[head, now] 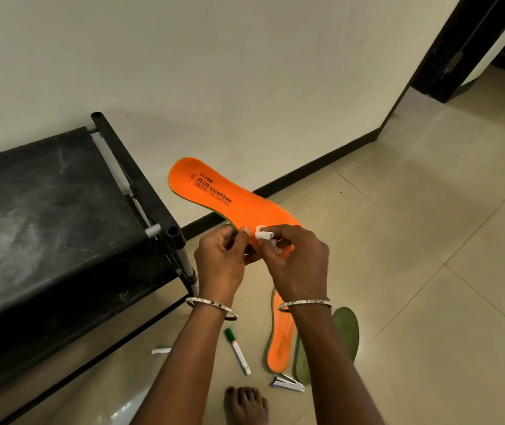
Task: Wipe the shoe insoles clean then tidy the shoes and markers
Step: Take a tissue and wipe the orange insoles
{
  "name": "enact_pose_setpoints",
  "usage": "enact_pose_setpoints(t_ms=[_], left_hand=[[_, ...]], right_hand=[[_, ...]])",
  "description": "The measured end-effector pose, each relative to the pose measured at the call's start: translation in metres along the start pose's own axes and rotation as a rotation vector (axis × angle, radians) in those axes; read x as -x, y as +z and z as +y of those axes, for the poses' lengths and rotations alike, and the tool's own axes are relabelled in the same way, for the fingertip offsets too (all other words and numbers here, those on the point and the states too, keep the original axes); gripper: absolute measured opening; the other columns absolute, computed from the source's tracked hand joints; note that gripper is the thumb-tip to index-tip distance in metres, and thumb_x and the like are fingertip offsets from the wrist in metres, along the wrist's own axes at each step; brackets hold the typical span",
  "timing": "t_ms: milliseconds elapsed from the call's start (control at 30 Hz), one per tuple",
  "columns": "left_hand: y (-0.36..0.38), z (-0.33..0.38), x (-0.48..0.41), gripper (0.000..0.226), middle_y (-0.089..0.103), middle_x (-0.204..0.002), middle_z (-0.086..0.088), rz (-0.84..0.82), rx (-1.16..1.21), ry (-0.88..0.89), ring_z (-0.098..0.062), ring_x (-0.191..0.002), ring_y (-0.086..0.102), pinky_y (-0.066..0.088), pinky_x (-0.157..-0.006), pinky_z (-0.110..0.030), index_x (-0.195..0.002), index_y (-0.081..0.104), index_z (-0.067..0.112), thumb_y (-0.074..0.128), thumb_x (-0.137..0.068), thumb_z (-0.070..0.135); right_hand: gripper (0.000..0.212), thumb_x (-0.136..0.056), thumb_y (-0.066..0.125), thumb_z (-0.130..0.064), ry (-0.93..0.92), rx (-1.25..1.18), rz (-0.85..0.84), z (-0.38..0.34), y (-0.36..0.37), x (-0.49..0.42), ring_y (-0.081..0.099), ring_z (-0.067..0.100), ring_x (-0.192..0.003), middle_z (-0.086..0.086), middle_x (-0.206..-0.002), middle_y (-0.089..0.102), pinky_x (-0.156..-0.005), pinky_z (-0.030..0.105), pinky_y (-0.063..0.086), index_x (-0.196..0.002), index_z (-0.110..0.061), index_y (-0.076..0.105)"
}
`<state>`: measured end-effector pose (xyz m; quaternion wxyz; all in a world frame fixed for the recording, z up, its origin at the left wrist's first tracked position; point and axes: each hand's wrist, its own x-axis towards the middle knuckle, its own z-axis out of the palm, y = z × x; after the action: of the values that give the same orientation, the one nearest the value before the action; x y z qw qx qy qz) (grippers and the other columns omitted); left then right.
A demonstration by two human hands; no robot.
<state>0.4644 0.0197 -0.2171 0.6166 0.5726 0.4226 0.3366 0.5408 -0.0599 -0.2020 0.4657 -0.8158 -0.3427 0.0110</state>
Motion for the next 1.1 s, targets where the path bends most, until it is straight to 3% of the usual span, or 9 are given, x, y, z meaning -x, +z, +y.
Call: enact_pose_setpoints(t_ms=[100, 267, 500, 700, 833, 933, 1100], left_hand=[[0.000, 0.001, 0.000, 0.018, 0.076, -0.083, -0.007, -0.003, 0.020, 0.015, -0.023, -0.078, 0.075, 0.062, -0.070, -0.037, -0.083, 0.072, 0.024, 0.063, -0.097, 0.016], [-0.002, 0.005, -0.002, 0.017, 0.073, -0.077, -0.007, 0.011, 0.099, -0.007, -0.018, -0.069, 0.073, 0.062, -0.065, -0.032, -0.084, 0.071, 0.020, 0.063, -0.097, 0.013], [0.002, 0.001, 0.002, 0.014, 0.076, -0.092, -0.005, 0.011, 0.038, 0.045, -0.019, -0.084, 0.075, 0.061, -0.071, -0.032, -0.089, 0.072, 0.026, 0.064, -0.096, 0.017], [-0.004, 0.004, -0.003, 0.016, 0.073, -0.078, -0.007, 0.074, 0.231, -0.026, -0.014, -0.068, 0.073, 0.060, -0.065, -0.027, -0.100, 0.071, -0.003, 0.062, -0.097, 0.010], [0.002, 0.001, -0.002, 0.013, 0.075, -0.081, -0.005, 0.063, 0.195, -0.014, -0.019, -0.075, 0.075, 0.061, -0.067, -0.030, -0.091, 0.073, 0.012, 0.062, -0.097, 0.013], [0.005, -0.002, -0.002, 0.010, 0.076, -0.092, -0.009, 0.058, 0.145, 0.021, -0.025, -0.086, 0.075, 0.061, -0.072, -0.037, -0.095, 0.074, 0.015, 0.063, -0.096, 0.017], [0.000, 0.004, -0.004, 0.015, 0.073, -0.078, -0.006, 0.127, 0.219, 0.001, -0.016, -0.067, 0.073, 0.060, -0.065, -0.027, -0.093, 0.072, 0.004, 0.063, -0.097, 0.014]], right_hand=[[0.013, -0.081, 0.072, -0.034, -0.023, 0.104, 0.000, 0.008, -0.005, 0.001, 0.061, 0.022, -0.084, -0.008, -0.086, 0.074, -0.073, 0.043, 0.051, -0.091, -0.029, 0.078], [0.012, -0.084, 0.072, -0.037, 0.175, 0.166, 0.174, 0.037, -0.021, -0.009, 0.064, 0.026, -0.083, -0.006, -0.083, 0.074, -0.073, 0.044, 0.052, -0.089, -0.027, 0.078], [0.013, -0.084, 0.071, -0.033, -0.011, 0.077, 0.046, -0.006, 0.003, 0.007, 0.060, 0.023, -0.090, -0.007, -0.089, 0.075, -0.078, 0.043, 0.049, -0.094, -0.028, 0.078], [0.013, -0.085, 0.075, -0.032, 0.178, 0.131, 0.167, 0.033, -0.019, -0.005, 0.066, 0.024, -0.081, -0.002, -0.084, 0.075, -0.072, 0.030, 0.044, -0.090, -0.021, 0.078], [0.009, -0.084, 0.075, -0.024, 0.092, 0.057, 0.130, 0.007, -0.006, 0.001, 0.067, 0.019, -0.077, -0.001, -0.083, 0.075, -0.073, 0.030, 0.050, -0.091, -0.020, 0.079], [0.010, -0.085, 0.072, -0.024, -0.009, 0.022, 0.088, -0.009, 0.004, 0.009, 0.064, 0.018, -0.076, -0.003, -0.083, 0.073, -0.072, 0.032, 0.051, -0.092, -0.020, 0.078], [0.012, -0.086, 0.073, -0.033, 0.131, 0.118, 0.153, 0.025, -0.012, 0.001, 0.064, 0.023, -0.078, -0.005, -0.081, 0.073, -0.069, 0.031, 0.048, -0.090, -0.023, 0.078]])
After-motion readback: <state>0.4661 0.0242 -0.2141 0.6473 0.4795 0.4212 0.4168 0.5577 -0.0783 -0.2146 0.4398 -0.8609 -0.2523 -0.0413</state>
